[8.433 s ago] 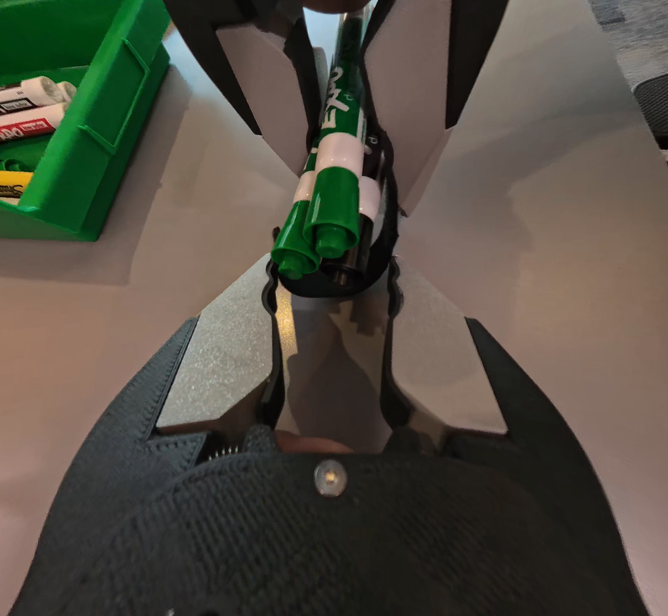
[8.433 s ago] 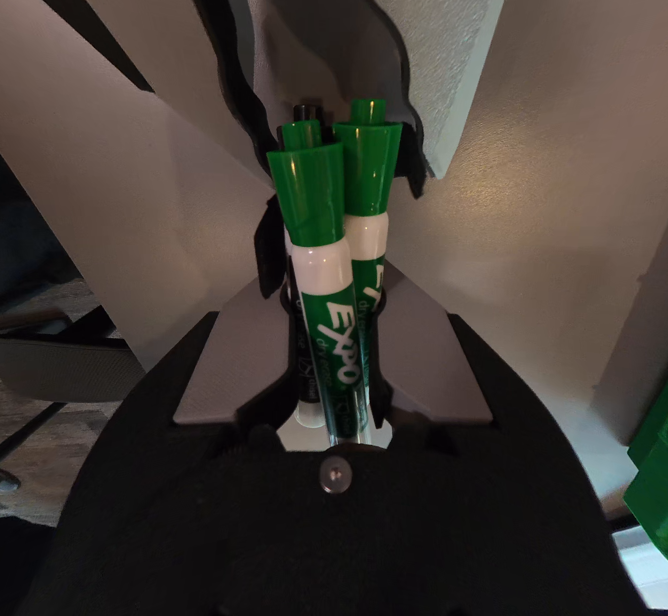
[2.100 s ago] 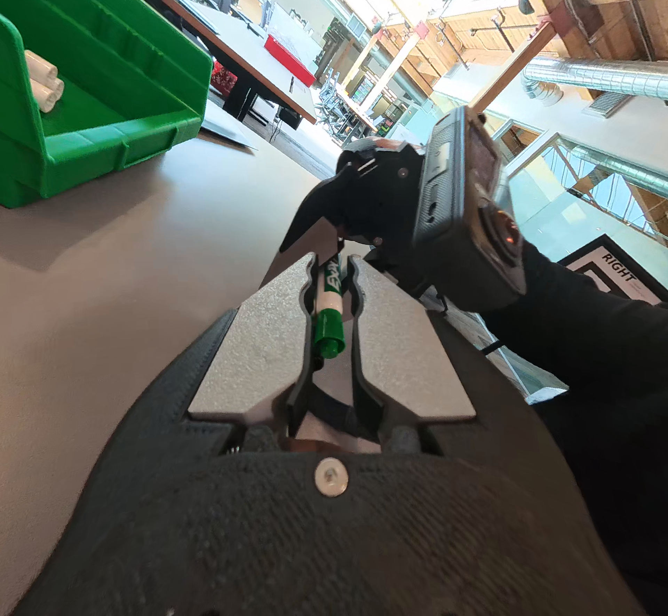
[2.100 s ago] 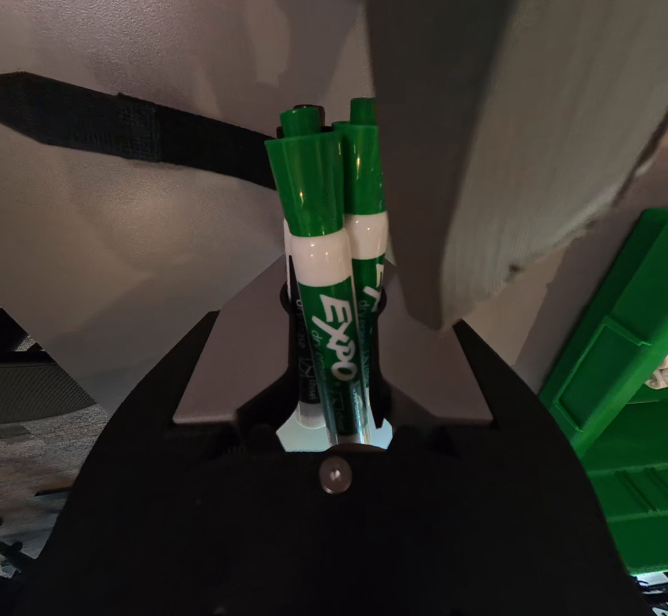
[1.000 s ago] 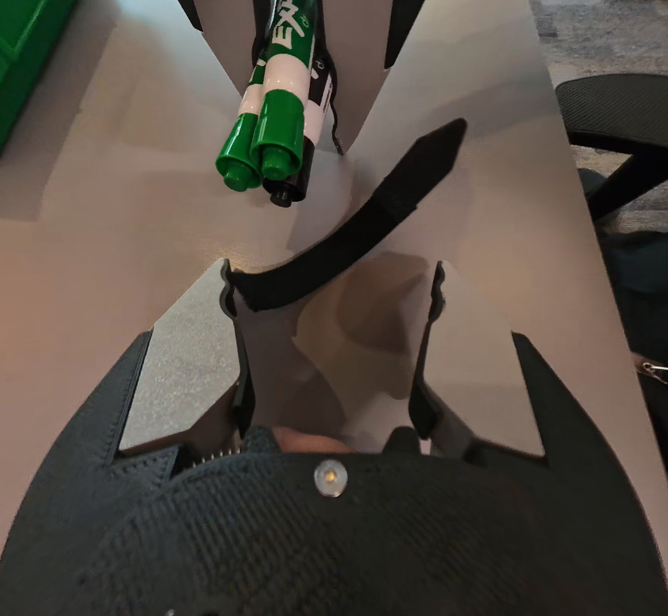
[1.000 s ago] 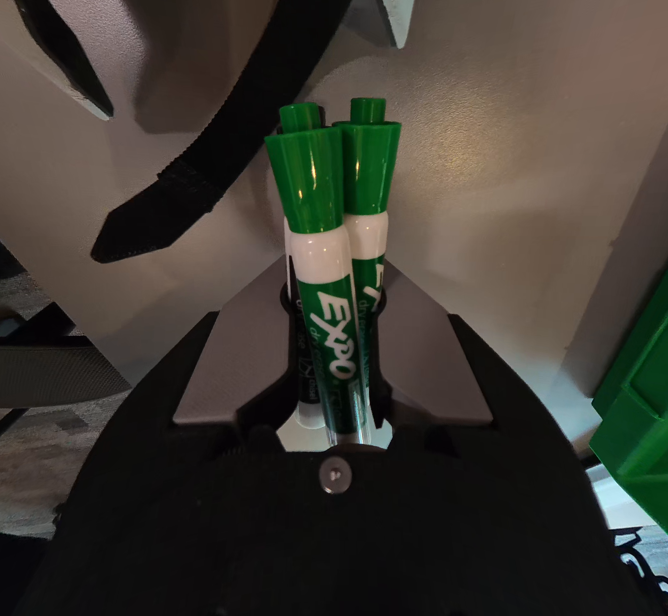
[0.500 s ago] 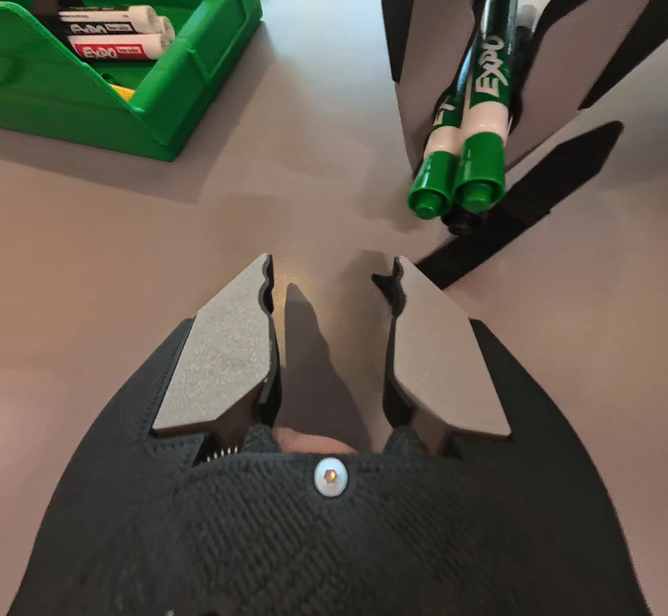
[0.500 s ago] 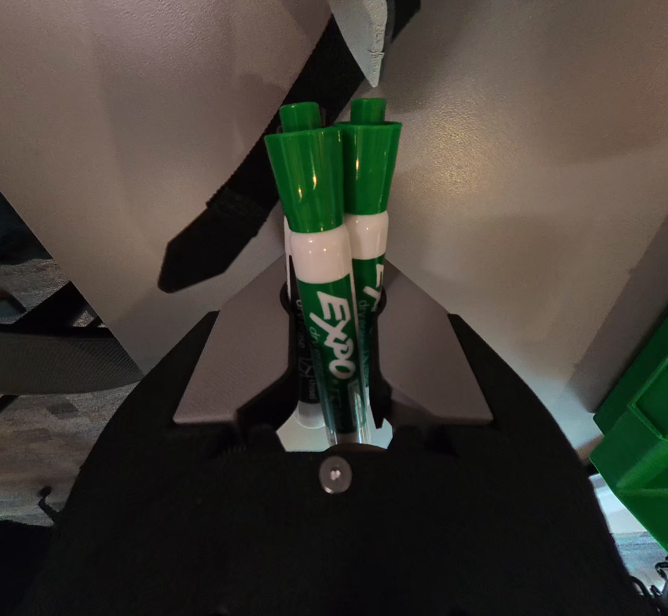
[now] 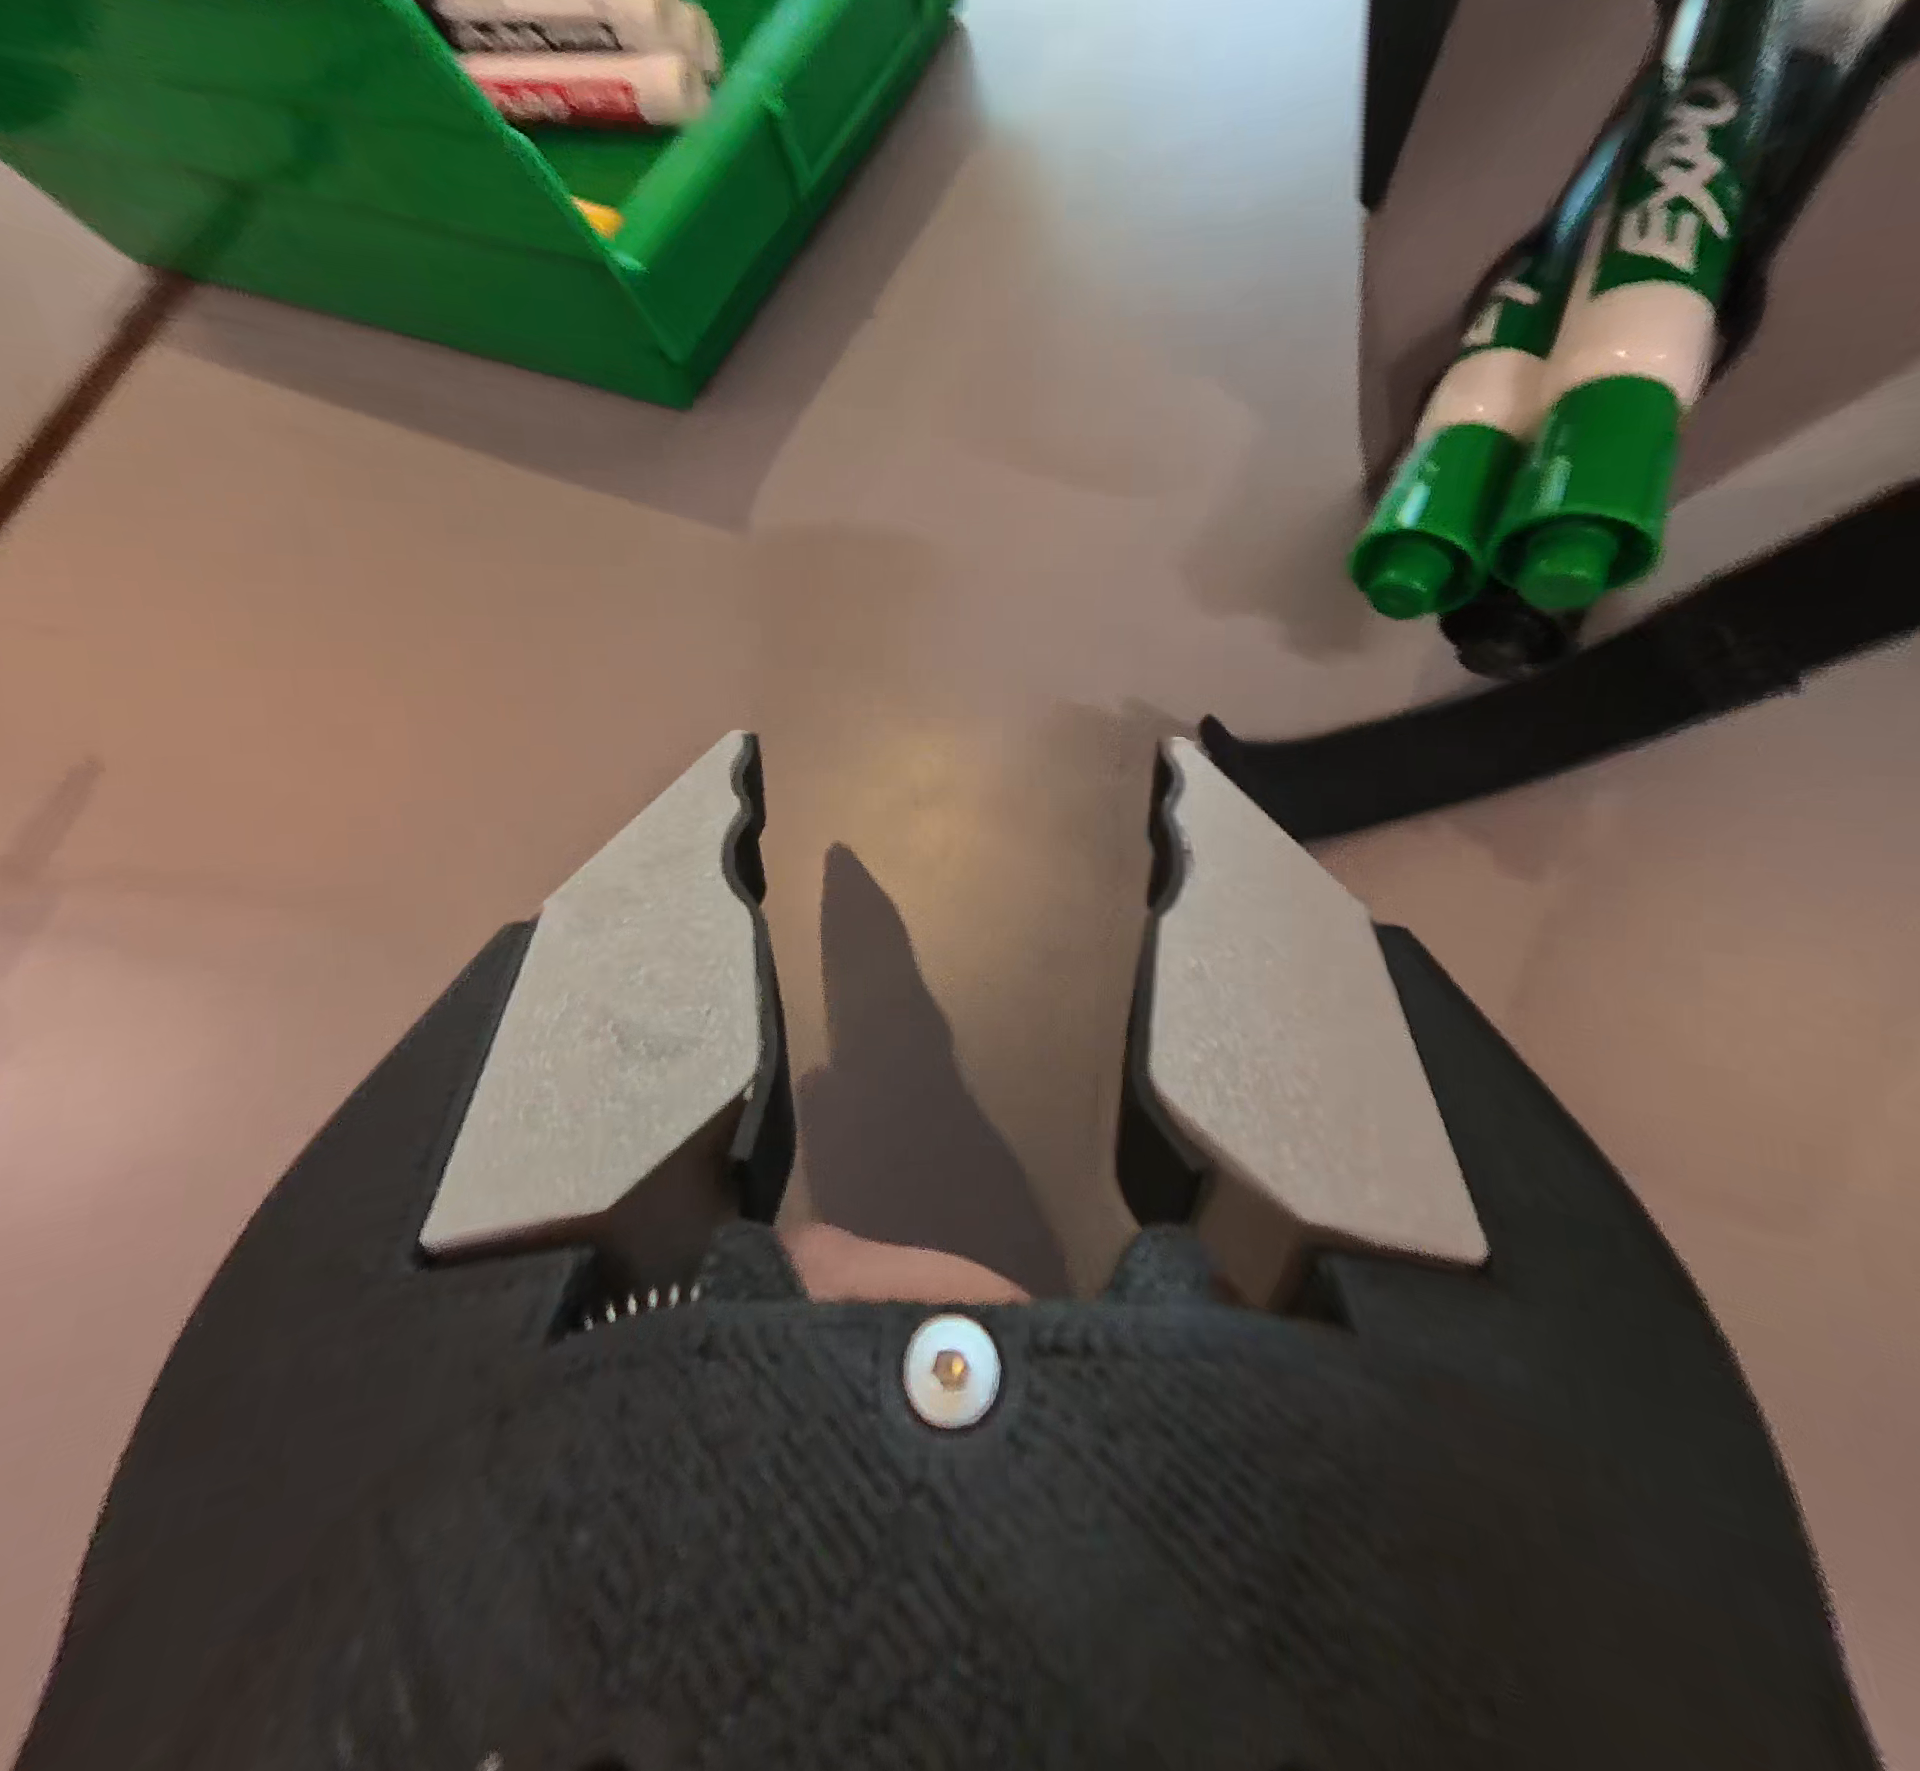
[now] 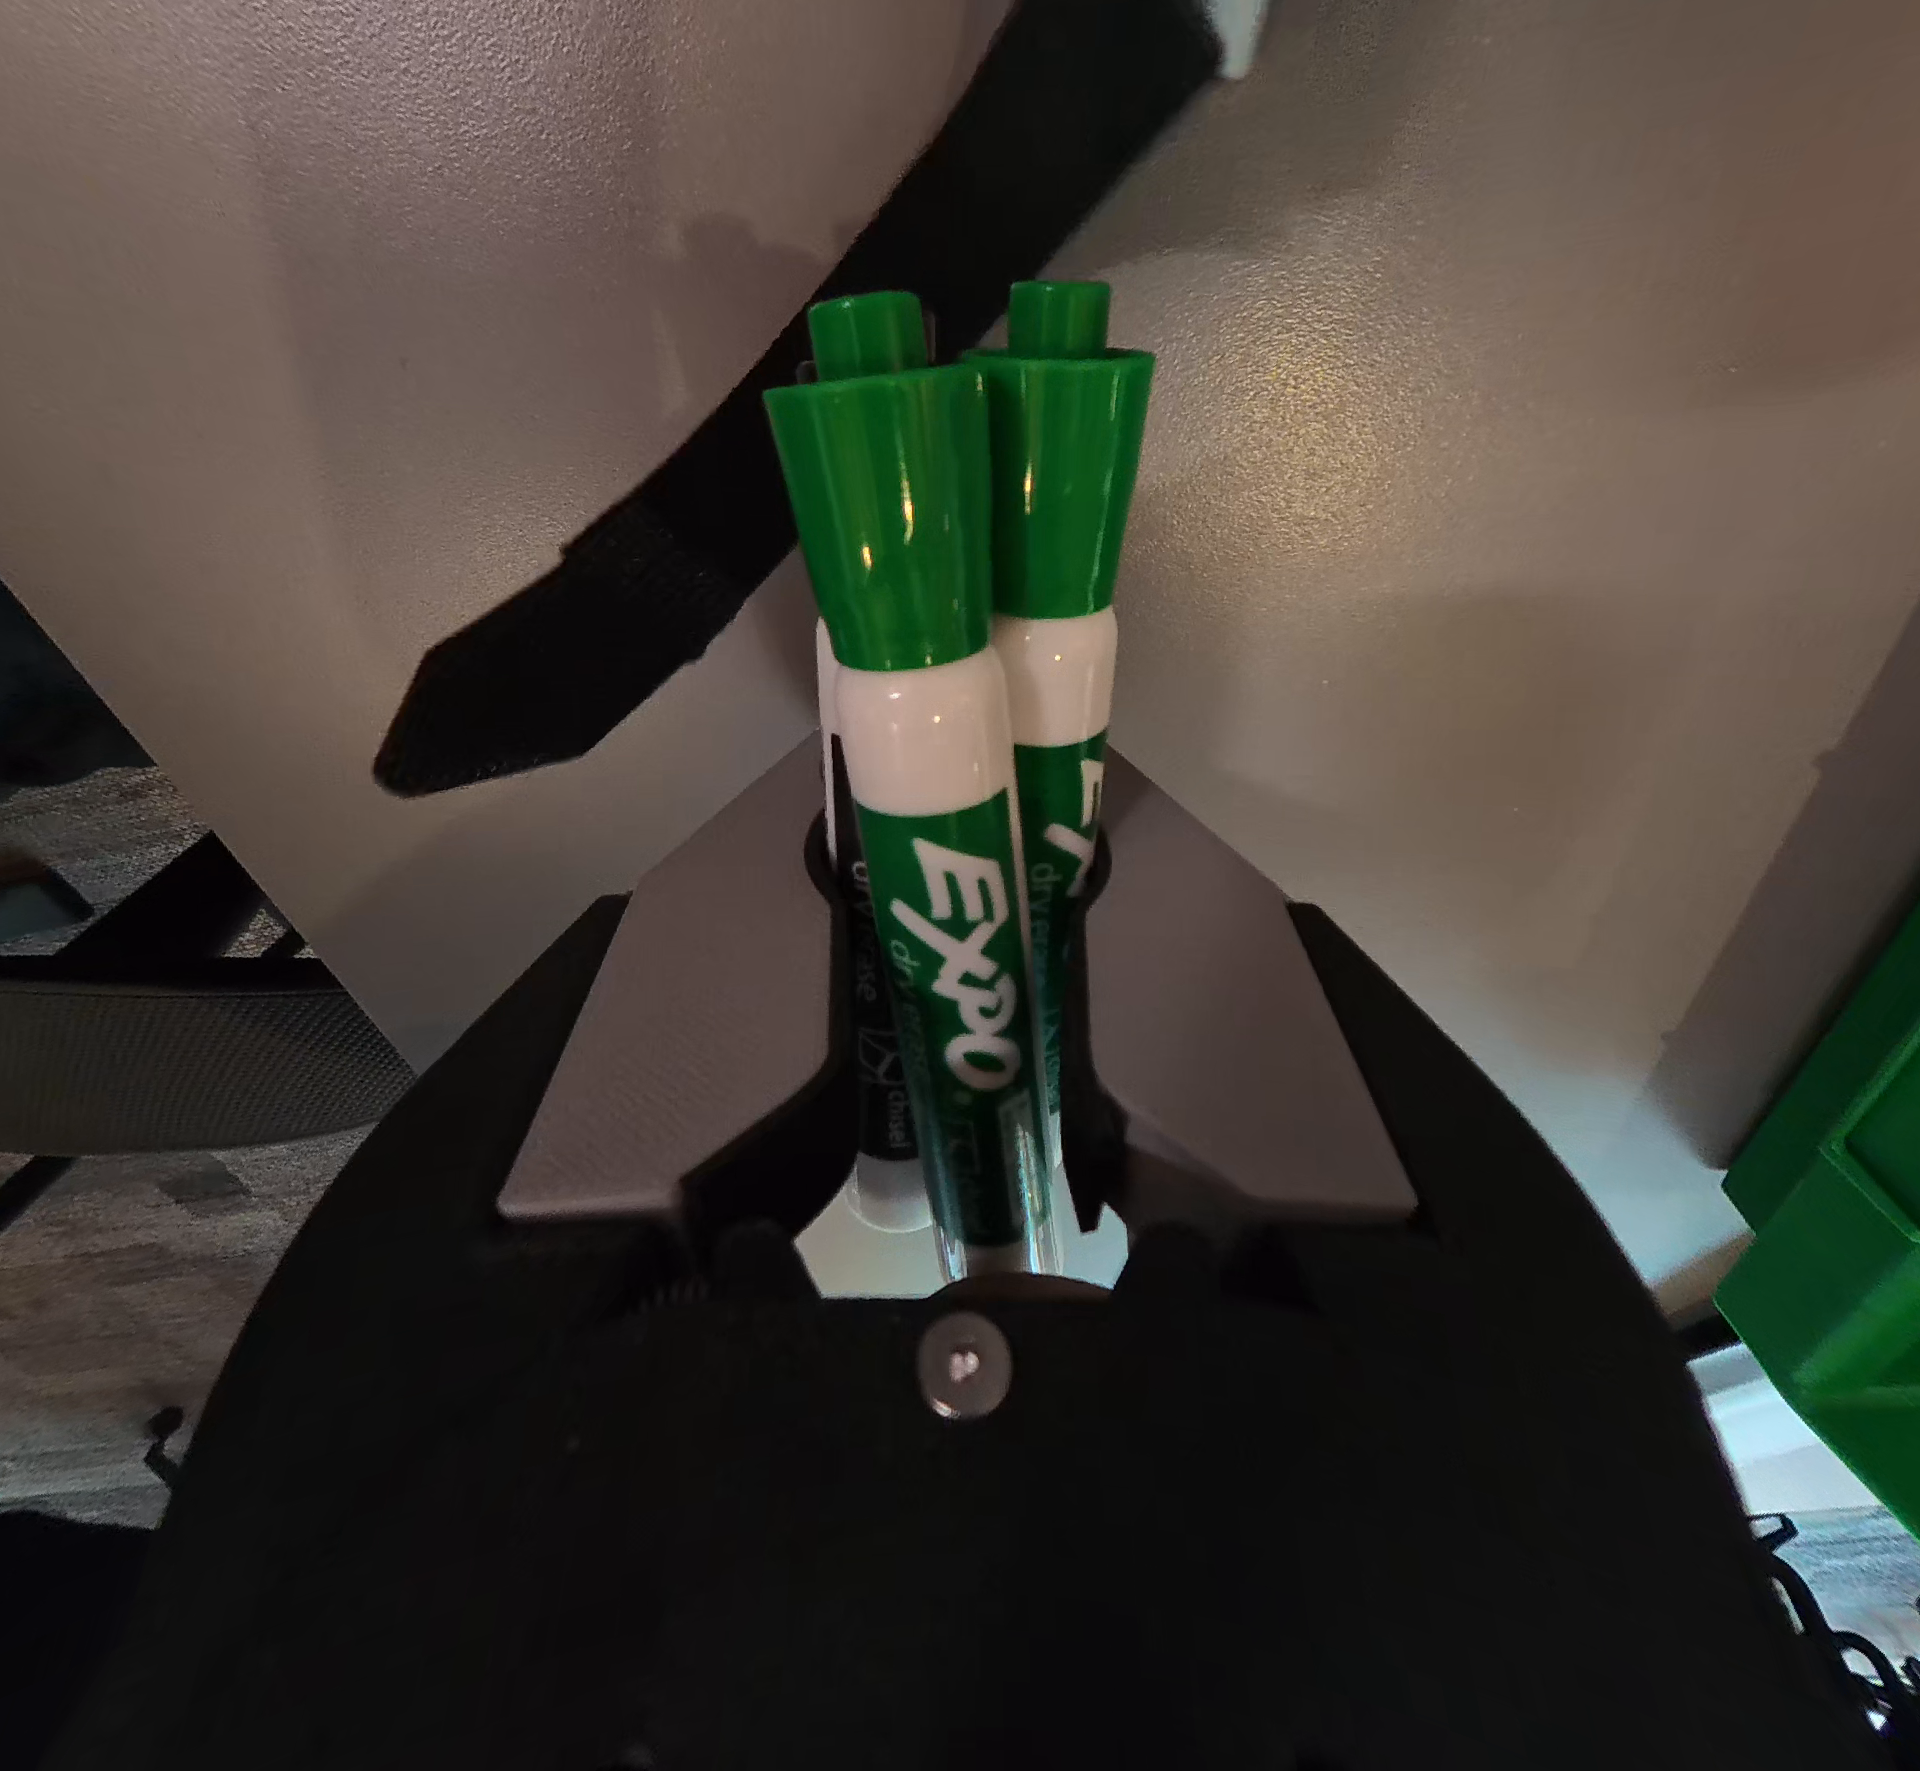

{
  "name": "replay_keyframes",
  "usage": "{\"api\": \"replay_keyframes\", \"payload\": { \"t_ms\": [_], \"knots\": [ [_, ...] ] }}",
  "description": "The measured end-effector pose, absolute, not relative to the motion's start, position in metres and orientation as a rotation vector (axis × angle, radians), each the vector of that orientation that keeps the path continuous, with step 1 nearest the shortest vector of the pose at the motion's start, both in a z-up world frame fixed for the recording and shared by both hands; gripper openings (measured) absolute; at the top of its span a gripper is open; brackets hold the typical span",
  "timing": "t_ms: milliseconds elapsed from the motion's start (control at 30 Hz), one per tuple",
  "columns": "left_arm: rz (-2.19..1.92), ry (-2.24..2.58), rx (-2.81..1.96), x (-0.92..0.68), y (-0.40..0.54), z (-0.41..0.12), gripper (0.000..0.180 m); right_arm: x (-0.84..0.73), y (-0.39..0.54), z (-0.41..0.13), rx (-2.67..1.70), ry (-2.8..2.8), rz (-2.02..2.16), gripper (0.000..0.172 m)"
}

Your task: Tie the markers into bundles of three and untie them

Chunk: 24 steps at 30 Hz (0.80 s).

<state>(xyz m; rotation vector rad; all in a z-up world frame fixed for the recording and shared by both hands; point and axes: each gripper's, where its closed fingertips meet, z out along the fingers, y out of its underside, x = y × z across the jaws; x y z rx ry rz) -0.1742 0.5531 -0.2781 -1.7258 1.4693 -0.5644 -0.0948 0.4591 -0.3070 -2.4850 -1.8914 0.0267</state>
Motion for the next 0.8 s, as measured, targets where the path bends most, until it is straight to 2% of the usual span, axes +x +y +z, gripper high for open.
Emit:
{"api": "replay_keyframes", "payload": {
  "t_ms": [67, 367, 500, 700, 800],
  "knots": [
    [-0.659, 1.586, -1.756, -0.179, 0.536, -0.283, 0.067, -0.095, 0.459, -0.307, -2.484, -1.898, 0.016, 0.037],
    [-0.998, 1.85, -1.792, -0.203, 0.491, -0.278, 0.066, -0.095, 0.459, -0.307, -2.489, -1.88, 0.04, 0.037],
    [-1.049, 1.782, -1.806, -0.195, 0.488, -0.275, 0.063, -0.095, 0.46, -0.307, -2.493, -1.883, 0.031, 0.037],
    [-0.884, 1.605, -1.852, -0.17, 0.514, -0.285, 0.044, -0.095, 0.46, -0.307, -2.497, -1.882, 0.017, 0.036],
    [-0.835, 1.516, -1.85, -0.165, 0.528, -0.281, 0.041, -0.095, 0.46, -0.307, -2.499, -1.875, 0.023, 0.036]
  ]
}}
